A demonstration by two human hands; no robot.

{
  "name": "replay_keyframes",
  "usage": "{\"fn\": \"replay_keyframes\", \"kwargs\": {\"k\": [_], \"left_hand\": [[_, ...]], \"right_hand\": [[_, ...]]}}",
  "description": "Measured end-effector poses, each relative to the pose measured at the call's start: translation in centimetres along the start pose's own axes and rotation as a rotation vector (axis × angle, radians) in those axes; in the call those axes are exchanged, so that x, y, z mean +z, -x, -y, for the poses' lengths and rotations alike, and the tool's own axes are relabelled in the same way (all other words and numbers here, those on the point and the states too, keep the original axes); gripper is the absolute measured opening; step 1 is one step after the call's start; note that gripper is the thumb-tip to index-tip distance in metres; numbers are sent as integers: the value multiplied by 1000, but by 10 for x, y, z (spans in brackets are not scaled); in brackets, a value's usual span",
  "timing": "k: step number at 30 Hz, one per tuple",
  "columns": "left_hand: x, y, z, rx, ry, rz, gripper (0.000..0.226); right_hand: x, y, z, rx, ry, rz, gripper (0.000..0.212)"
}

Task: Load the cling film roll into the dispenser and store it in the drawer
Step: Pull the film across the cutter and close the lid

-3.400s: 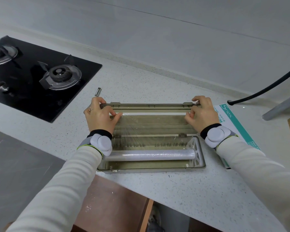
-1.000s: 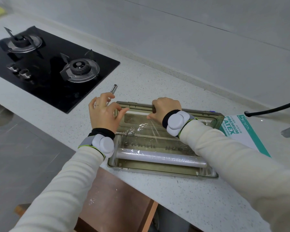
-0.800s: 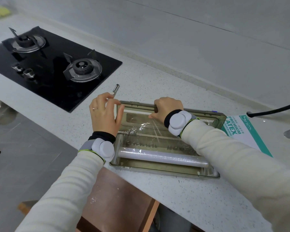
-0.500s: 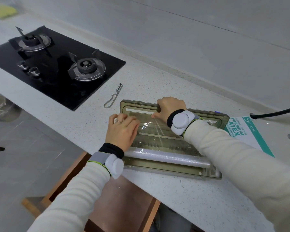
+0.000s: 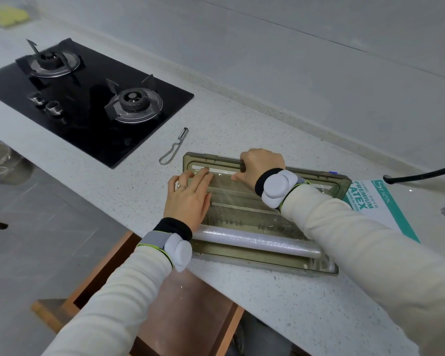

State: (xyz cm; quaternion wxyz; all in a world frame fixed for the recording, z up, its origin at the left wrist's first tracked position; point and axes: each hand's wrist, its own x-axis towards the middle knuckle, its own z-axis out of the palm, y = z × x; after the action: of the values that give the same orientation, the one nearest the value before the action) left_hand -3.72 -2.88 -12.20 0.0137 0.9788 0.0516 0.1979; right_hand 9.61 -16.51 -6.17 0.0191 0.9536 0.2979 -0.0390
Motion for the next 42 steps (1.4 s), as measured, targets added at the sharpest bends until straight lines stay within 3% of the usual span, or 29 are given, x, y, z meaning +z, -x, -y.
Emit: {"fn": "replay_keyframes", "kwargs": {"k": [9, 19, 29, 42], "left_hand": [[1, -2, -7, -38, 13, 12, 39], [-6, 1, -13, -70, 17, 40, 45], [-4, 6, -28, -49, -63, 32, 42], [-2, 13, -49, -187, -64, 119, 55]], "right_hand": [[0, 3, 1, -3, 5, -21, 37], [-5, 10, 1, -20, -43, -10, 57], [-21, 19, -7, 64, -384, 27, 82], [-33, 28, -10, 24, -487, 37, 64]]}}
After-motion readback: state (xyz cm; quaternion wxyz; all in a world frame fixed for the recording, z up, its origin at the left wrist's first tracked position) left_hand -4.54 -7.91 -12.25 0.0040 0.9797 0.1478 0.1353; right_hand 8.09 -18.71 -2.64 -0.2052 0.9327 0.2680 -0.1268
